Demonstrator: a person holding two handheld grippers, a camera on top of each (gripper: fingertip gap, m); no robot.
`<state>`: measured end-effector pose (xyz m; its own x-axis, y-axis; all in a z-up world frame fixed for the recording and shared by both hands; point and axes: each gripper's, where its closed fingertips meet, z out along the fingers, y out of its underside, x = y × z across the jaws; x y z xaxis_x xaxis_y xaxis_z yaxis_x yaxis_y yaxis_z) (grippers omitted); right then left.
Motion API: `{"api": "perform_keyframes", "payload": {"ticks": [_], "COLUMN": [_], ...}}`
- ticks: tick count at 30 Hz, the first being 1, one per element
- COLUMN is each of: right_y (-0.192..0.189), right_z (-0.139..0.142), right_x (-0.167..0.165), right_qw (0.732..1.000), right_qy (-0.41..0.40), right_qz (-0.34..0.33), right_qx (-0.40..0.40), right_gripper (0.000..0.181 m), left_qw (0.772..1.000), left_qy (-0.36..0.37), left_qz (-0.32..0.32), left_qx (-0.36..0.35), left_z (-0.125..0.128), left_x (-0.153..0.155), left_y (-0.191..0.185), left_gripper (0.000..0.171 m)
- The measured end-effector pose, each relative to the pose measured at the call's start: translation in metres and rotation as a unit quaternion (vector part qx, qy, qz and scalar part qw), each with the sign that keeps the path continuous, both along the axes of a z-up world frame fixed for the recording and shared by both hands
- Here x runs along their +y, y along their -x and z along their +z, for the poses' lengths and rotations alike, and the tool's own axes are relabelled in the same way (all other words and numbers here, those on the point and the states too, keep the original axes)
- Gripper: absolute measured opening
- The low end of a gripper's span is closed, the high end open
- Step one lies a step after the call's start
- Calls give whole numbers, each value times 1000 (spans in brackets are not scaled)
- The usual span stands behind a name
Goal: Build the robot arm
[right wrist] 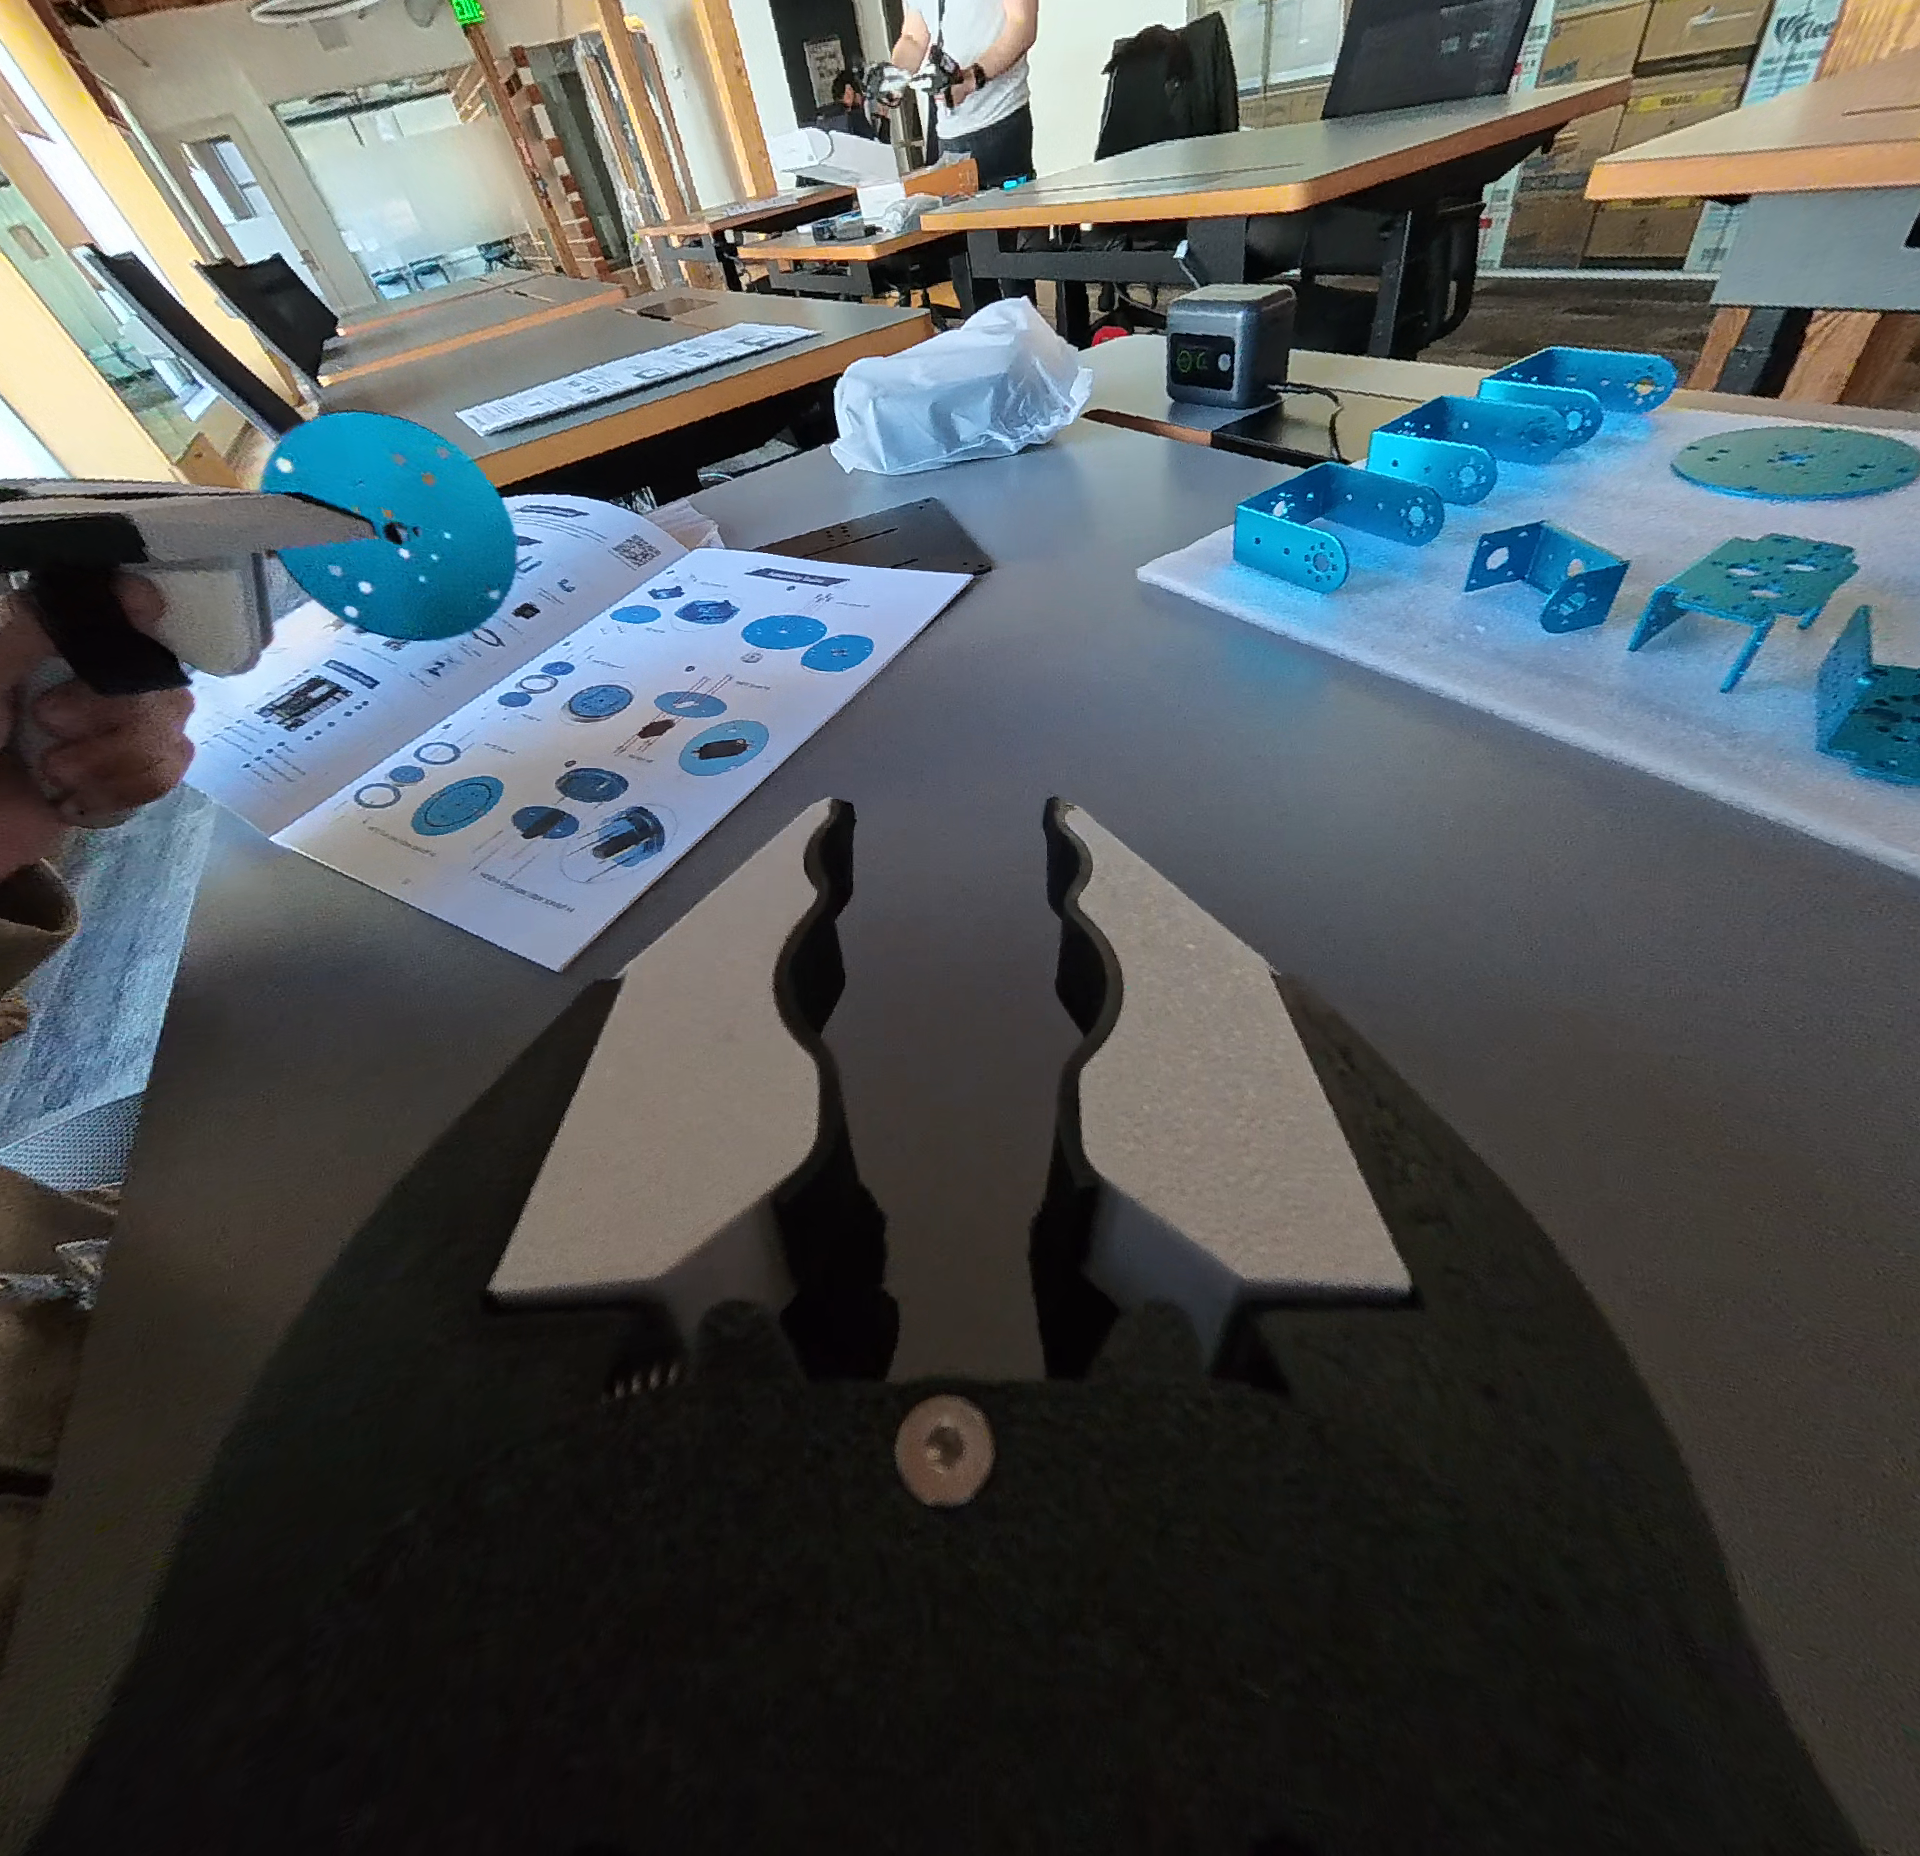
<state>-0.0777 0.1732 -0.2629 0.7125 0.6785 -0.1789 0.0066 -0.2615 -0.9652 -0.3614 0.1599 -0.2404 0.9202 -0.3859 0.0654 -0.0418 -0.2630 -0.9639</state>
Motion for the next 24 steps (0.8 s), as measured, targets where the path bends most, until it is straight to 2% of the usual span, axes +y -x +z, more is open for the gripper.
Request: {"api": "perform_keyframes", "payload": {"ticks": [7,20,24], "right_y": [-11,-7,-20], "right_z": [1,-12,-12], "right_x": [3,4,16], "right_qw": [1000,999,998], "right_qy": [6,13,33], "right_qz": [-16,-15,-31], "right_qx": [15,-33,-35], "right_gripper": [35,35,40], "left_qw": [1000,999,999], "left_qy": [1,9,10], "left_qz": [-22,-33,-38], "left_qx": [5,1,-6], "left_z": [-2,-9,-8], "left_x": [8,10,10], "left_y": [-18,-27,-29], "left_gripper": [0,0,0]}}
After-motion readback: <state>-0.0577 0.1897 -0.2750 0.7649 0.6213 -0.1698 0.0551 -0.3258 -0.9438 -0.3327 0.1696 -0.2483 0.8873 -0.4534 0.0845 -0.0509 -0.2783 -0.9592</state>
